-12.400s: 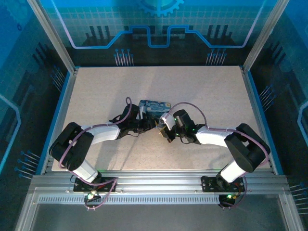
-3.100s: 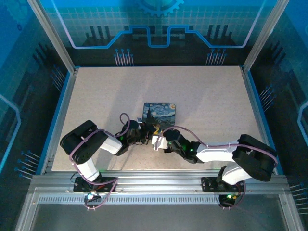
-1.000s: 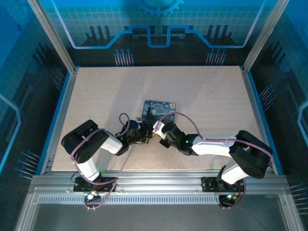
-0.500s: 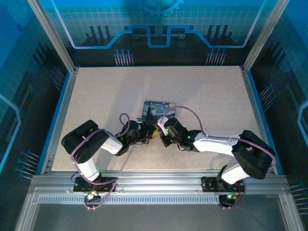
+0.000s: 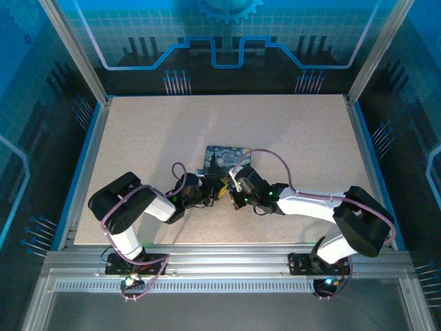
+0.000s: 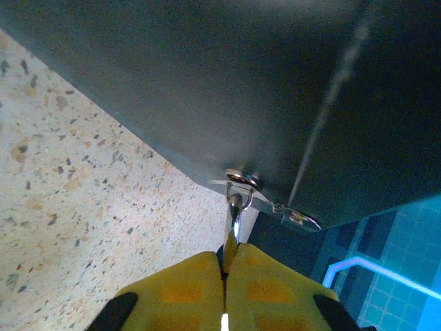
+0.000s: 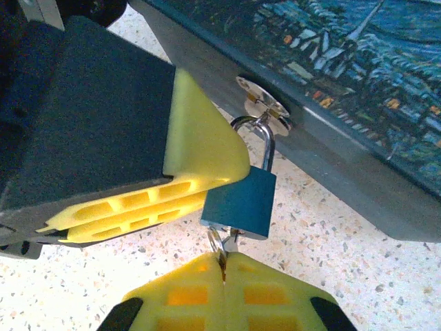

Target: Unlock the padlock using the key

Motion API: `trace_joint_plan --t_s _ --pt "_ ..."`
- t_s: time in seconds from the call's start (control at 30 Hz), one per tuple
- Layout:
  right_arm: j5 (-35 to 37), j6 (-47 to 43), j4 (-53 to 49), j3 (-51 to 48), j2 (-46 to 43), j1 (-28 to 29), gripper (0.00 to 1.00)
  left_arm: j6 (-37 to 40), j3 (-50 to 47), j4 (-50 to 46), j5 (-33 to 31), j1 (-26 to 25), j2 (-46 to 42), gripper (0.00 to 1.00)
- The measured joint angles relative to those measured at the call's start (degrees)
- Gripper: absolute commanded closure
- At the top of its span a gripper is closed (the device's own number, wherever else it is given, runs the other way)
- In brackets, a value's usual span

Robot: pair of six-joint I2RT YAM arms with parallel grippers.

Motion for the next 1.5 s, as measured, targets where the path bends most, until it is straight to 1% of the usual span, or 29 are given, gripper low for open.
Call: trace_joint_plan --t_s 0.13,0.27,0.4,0.5,0.7,0.9,0.93,1.03,1.1,1.17,1.3,1.33,1.5 --pt "-1.4 1.2 -0.4 0.0 0.0 -0.8 1.00 0.5 0.0 -0.7 -0.1 0.0 -0.5 0.72" --pt "-3.7 2.8 -0.6 0.0 0.0 -2.3 1.00 1.6 -0.1 -2.0 -0.4 0.0 -1.3 0.63" --pt "-6.4 5.2 1.0 -1.3 -0.5 -3.8 1.00 2.8 -0.1 -5.0 -0.7 0.0 -3.8 0.53" --pt "-8.3 7.1 2.7 -3.0 -1.3 -5.0 1.00 4.2 -0.1 -8.5 -1.2 0.0 -6.9 0.49" --pt "-13.1 11.7 7.2 -6.7 -2.6 -8.1 1.00 9.5 0.3 -19.8 -3.1 0.2 -16.7 0.41" --pt "-17.9 17.1 12.8 -9.8 -2.6 -10.3 0.98 16.9 4.2 -34.8 -6.4 0.5 -25.6 0.33" --pt "-18.4 18.1 13.6 -10.2 -2.6 -10.5 0.98 18.1 5.0 -36.9 -6.9 0.6 -26.7 0.32" --pt "-20.4 21.0 17.2 -11.6 -2.2 -11.3 0.97 21.8 7.4 -42.5 -8.2 0.7 -29.1 0.25" --pt "-21.2 22.8 19.4 -12.3 -1.5 -11.5 0.97 24.2 8.8 -45.7 -8.4 1.2 -29.7 0.24" --pt "-21.8 24.3 21.4 -13.0 -0.7 -11.7 0.97 26.8 10.3 -49.2 -8.2 2.4 -29.7 0.23" --pt "-22.9 26.2 23.9 -13.7 0.8 -12.3 0.96 31.7 12.3 -55.0 -7.1 6.8 -29.8 0.22" --pt "-23.0 26.3 24.3 -13.7 1.1 -12.4 0.96 32.9 12.5 -56.2 -6.7 8.0 -29.8 0.19" --pt "-24.1 26.2 25.4 -13.7 2.5 -13.7 0.93 38.6 13.6 -59.9 -3.2 13.8 -28.6 0.17"
